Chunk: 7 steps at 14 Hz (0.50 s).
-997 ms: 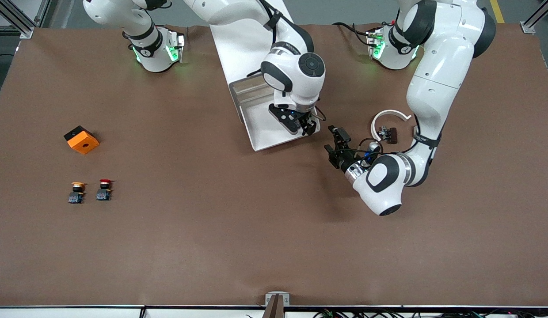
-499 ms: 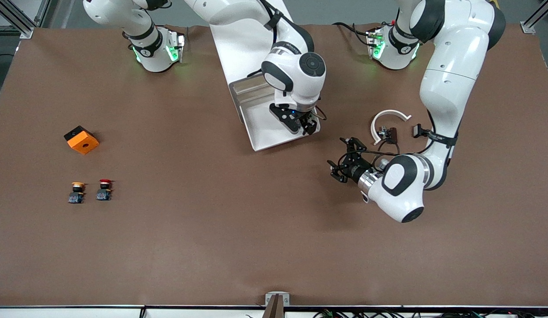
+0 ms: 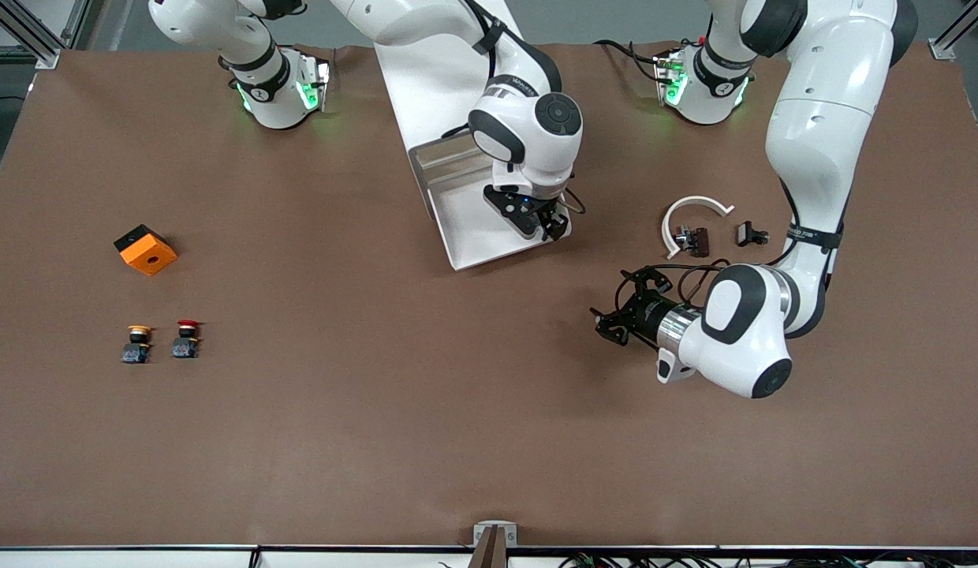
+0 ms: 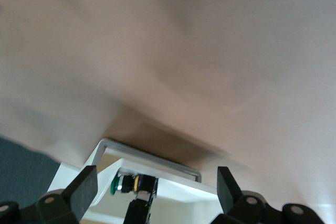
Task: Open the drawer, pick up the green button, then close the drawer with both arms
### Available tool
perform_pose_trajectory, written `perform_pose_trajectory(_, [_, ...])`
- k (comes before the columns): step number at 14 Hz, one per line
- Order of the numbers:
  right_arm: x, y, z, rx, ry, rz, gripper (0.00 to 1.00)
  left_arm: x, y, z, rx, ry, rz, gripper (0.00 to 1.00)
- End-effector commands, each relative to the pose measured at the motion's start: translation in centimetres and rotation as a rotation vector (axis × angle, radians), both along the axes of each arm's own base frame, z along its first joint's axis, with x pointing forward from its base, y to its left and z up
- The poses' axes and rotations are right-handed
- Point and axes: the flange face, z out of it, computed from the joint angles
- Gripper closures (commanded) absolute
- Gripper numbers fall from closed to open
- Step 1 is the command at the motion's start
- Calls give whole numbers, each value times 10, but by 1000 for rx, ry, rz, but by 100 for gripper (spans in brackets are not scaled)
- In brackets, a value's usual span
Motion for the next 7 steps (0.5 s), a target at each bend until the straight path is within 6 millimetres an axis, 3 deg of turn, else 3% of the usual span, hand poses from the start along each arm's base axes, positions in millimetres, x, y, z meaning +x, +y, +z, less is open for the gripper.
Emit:
perform_pose_trajectory(1, [-1, 5, -3, -4, -16, -12, 28, 3, -17, 16, 14, -153, -67, 0])
perform_pose_trajectory(5, [2, 5, 0, 2, -18, -16, 62, 12, -50, 23, 97, -374, -123, 0])
perform_pose_trajectory(7, [3, 5, 2, 5, -20, -16, 96, 18, -61, 28, 108, -463, -128, 0])
